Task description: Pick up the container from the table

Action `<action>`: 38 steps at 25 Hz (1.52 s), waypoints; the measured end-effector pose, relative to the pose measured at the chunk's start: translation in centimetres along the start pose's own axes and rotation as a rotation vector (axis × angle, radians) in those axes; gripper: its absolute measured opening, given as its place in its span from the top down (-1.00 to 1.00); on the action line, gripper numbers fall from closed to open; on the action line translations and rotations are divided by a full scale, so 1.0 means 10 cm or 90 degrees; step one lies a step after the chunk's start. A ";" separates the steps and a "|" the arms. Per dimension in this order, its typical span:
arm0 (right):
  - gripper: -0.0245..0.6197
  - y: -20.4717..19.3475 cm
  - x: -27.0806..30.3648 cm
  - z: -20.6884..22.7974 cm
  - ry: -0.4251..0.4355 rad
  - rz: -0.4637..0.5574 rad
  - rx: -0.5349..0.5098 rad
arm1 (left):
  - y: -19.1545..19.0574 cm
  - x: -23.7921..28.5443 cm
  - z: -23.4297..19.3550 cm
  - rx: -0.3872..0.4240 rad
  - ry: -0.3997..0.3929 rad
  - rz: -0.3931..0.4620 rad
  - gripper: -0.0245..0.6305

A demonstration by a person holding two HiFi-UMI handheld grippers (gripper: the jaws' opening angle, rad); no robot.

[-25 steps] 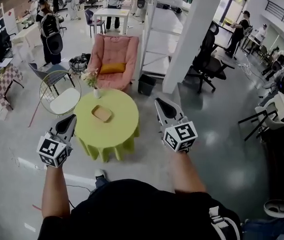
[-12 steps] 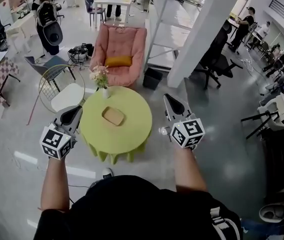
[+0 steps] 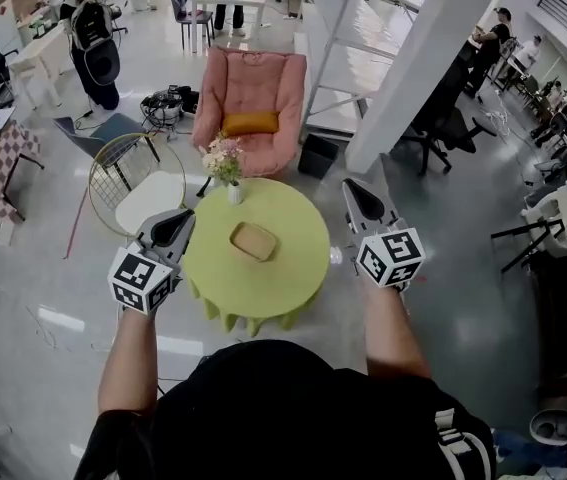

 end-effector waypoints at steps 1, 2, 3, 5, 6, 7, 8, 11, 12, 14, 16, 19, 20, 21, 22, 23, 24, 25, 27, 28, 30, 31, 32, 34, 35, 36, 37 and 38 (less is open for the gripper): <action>0.89 0.00 0.04 -0.01 -0.002 -0.004 -0.002 | -0.02 0.03 -0.01 -0.002 -0.008 0.000 0.88; 0.89 0.01 0.08 -0.04 -0.003 -0.006 -0.004 | -0.04 0.03 -0.03 -0.003 -0.015 -0.001 0.88; 0.89 0.01 0.13 -0.08 -0.005 -0.006 -0.003 | -0.05 0.03 -0.06 -0.004 -0.020 -0.001 0.88; 0.89 0.02 0.22 -0.14 -0.010 -0.005 -0.003 | -0.06 0.02 -0.16 -0.004 -0.028 0.001 0.88; 0.89 0.03 0.25 -0.16 -0.013 -0.006 -0.003 | -0.05 0.02 -0.20 -0.005 -0.031 0.004 0.88; 0.89 0.03 0.28 -0.16 -0.017 -0.008 -0.004 | -0.05 0.03 -0.23 -0.005 -0.035 0.006 0.88; 0.89 0.03 0.29 -0.16 -0.019 -0.009 -0.004 | -0.04 0.04 -0.26 -0.006 -0.036 0.009 0.88; 0.89 0.03 0.34 -0.16 -0.020 -0.014 -0.003 | 0.00 0.04 -0.35 -0.006 -0.034 0.017 0.88; 0.89 0.02 0.34 -0.16 -0.020 -0.017 -0.004 | 0.00 0.05 -0.37 -0.007 -0.034 0.020 0.88; 0.89 0.01 0.32 -0.14 -0.025 -0.020 -0.007 | -0.02 0.08 -0.37 -0.011 -0.040 0.022 0.88; 0.89 0.02 0.33 -0.17 -0.028 -0.021 -0.008 | -0.04 0.07 -0.38 -0.012 -0.046 0.019 0.88; 0.89 0.02 0.39 -0.23 -0.022 -0.023 -0.007 | -0.05 0.02 -0.44 -0.011 -0.047 0.016 0.88; 0.89 0.02 0.40 -0.24 -0.020 -0.024 -0.006 | -0.05 0.03 -0.46 -0.013 -0.047 0.016 0.88; 0.89 0.01 0.40 -0.24 -0.019 -0.025 -0.006 | -0.05 0.04 -0.46 -0.014 -0.047 0.016 0.88; 0.89 -0.01 0.40 -0.23 -0.019 -0.026 -0.005 | -0.06 0.05 -0.45 -0.015 -0.048 0.015 0.88; 0.89 -0.02 0.40 -0.21 -0.020 -0.027 -0.003 | -0.07 0.07 -0.45 -0.015 -0.050 0.013 0.88; 0.89 -0.04 0.40 -0.20 -0.021 -0.028 -0.002 | -0.08 0.09 -0.44 -0.015 -0.052 0.010 0.88; 0.89 -0.05 0.40 -0.18 -0.022 -0.030 0.001 | -0.09 0.12 -0.45 -0.015 -0.055 0.006 0.88; 0.89 -0.07 0.41 -0.16 -0.025 -0.032 0.004 | -0.11 0.16 -0.46 -0.019 -0.060 -0.002 0.88; 0.89 -0.07 0.42 -0.15 -0.027 -0.032 0.006 | -0.12 0.17 -0.47 -0.021 -0.062 -0.006 0.88; 0.89 -0.10 0.42 -0.13 -0.030 -0.032 0.013 | -0.14 0.20 -0.48 -0.023 -0.063 -0.012 0.88; 0.89 -0.13 0.42 -0.11 -0.030 -0.032 0.017 | -0.15 0.23 -0.48 -0.022 -0.064 -0.013 0.88; 0.89 -0.16 0.43 -0.10 -0.030 -0.034 0.020 | -0.15 0.25 -0.47 -0.021 -0.065 -0.014 0.88; 0.89 -0.24 0.45 -0.06 -0.029 -0.039 0.022 | -0.16 0.31 -0.45 -0.019 -0.065 -0.015 0.88; 0.89 -0.26 0.47 -0.04 -0.028 -0.040 0.021 | -0.16 0.34 -0.45 -0.018 -0.065 -0.016 0.88; 0.89 -0.27 0.49 -0.02 -0.027 -0.039 0.020 | -0.16 0.36 -0.45 -0.017 -0.065 -0.018 0.88; 0.89 -0.26 0.51 0.00 -0.025 -0.038 0.020 | -0.16 0.37 -0.46 -0.016 -0.063 -0.020 0.88; 0.89 -0.26 0.54 0.01 -0.023 -0.036 0.021 | -0.16 0.38 -0.47 -0.017 -0.061 -0.022 0.88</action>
Point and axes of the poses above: the fingertips, and each gripper's own axes: x forward along the fingers, z to its right, y out of its top, the point moved 1 cm from there along -x, backward along the fingers, and after that the axes turned 1 degree about -x, right-handed, at the moved point
